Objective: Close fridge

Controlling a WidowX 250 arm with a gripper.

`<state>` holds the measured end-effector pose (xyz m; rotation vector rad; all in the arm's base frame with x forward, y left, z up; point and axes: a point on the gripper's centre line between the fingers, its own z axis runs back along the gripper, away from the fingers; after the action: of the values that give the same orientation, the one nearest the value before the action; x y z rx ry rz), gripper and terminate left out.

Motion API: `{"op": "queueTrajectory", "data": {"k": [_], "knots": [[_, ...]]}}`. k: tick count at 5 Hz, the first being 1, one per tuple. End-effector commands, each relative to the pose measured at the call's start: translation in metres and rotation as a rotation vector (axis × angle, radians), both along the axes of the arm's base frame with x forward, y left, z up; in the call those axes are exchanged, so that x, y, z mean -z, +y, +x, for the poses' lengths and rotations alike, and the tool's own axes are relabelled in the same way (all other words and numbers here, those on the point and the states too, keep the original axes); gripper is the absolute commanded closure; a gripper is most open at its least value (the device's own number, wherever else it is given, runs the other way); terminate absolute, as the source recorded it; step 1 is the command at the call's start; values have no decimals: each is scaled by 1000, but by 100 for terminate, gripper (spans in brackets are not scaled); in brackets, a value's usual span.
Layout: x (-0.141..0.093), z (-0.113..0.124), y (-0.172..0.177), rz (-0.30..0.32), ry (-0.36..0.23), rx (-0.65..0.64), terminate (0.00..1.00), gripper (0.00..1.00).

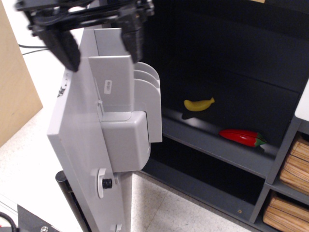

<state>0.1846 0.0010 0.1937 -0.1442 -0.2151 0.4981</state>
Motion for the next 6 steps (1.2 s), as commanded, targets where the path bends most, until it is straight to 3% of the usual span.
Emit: {"op": "queueTrajectory", "data": {"k": [1,2,3,4,6], "knots": [[13,-14,10,96,30,-36,0,0],[29,-9,9,100,53,-57,0,0],[35,7,-3,61,41,-61,0,0],[33,31,-21,7,37,-97,0,0],[26,75,-59,-22,32,-117,0,0]]}}
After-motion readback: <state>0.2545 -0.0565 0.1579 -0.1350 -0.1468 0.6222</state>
